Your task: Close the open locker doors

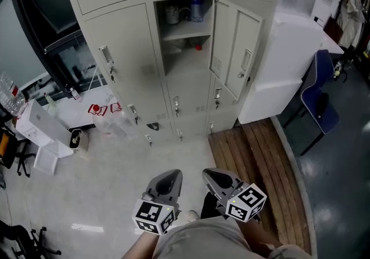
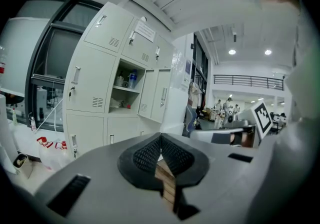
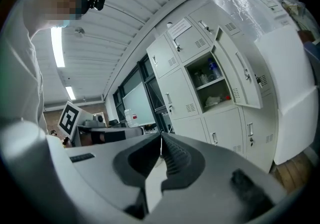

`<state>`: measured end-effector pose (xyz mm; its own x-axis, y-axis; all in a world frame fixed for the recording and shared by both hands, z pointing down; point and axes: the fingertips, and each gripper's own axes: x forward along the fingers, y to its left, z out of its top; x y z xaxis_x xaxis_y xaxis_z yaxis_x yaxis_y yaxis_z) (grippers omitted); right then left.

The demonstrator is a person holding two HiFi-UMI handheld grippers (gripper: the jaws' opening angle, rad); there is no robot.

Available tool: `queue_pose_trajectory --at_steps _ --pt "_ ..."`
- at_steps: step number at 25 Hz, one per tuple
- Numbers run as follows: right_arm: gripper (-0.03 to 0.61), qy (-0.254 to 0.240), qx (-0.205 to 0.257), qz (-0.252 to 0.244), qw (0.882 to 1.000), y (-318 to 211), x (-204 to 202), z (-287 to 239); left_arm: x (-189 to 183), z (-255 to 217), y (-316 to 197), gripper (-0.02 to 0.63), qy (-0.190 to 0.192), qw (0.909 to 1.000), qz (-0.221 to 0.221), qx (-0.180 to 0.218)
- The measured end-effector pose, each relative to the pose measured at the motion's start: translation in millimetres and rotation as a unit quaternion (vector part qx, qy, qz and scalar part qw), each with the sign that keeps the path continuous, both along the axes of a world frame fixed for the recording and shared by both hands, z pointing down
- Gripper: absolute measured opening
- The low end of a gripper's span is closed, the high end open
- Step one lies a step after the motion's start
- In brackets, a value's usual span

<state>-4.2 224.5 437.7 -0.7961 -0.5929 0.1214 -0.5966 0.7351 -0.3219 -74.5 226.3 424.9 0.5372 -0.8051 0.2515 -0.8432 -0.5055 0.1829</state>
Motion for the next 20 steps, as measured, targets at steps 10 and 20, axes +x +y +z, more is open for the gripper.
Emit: queue_pose_trajectory --at_steps 10,20 --pt "0.028 -0.002 0.0 -0.003 1.0 -82 12 -1 11 1 -75 0.015 0.001 0.9999 -0.007 -0.01" --pt "0.028 0.002 -0.003 0.012 1.0 -181 55 -8 44 -1 -174 0.015 0.011 0.9999 -0.01 -0.006"
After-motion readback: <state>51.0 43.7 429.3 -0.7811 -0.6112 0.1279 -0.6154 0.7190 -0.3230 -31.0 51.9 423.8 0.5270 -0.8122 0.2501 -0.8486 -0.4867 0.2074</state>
